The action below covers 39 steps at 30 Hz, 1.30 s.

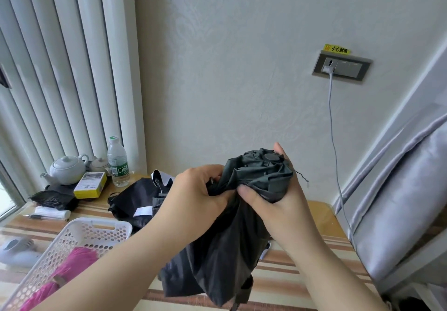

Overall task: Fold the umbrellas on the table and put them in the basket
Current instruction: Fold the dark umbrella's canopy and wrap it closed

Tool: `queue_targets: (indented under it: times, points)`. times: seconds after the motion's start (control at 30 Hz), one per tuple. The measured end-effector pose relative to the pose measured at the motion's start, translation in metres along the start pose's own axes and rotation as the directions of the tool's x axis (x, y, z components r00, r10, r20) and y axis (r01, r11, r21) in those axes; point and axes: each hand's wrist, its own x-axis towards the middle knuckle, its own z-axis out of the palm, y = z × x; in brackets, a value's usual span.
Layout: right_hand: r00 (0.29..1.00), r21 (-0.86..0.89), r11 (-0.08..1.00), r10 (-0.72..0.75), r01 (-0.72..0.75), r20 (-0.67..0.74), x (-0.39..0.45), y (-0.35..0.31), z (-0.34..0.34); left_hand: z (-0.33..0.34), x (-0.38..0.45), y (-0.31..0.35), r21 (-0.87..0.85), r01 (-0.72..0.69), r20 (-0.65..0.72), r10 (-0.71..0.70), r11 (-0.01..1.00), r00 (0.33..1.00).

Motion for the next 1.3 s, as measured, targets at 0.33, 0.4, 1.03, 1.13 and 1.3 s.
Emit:
queue_targets:
  times: [0.33,0.4,1.03,1.13,1.3]
  points:
    - [1.0,0.008,1.0,-0.014,0.014,-0.019,0.004,-0.004,0.001,0.002,-0.002,0.0,-0.06,0.001,0.034,0.001,0.998,0.999]
    - [0.999,0.025,0.999,-0.034,0.034,0.0,0.005,-0.005,-0.003,-0.005,0.001,-0.001,-0.087,0.032,0.081,-0.025,0.996,0.996]
    - [0.996,0.082,0.996,-0.051,0.045,0.071,0.005,-0.001,-0.019,-0.026,0.0,0.018,0.19,-0.146,-0.115,0.17,0.971,0.979]
    - [0.995,0.065,0.997,-0.044,0.039,0.085,0.003,-0.003,-0.019,-0.023,0.001,0.017,0.189,-0.168,-0.104,0.19,0.968,0.976]
    - [0.994,0.048,0.998,-0.045,0.04,0.103,0.0,-0.007,-0.015,-0.021,-0.002,0.023,0.315,-0.4,-0.114,0.452,0.861,0.885]
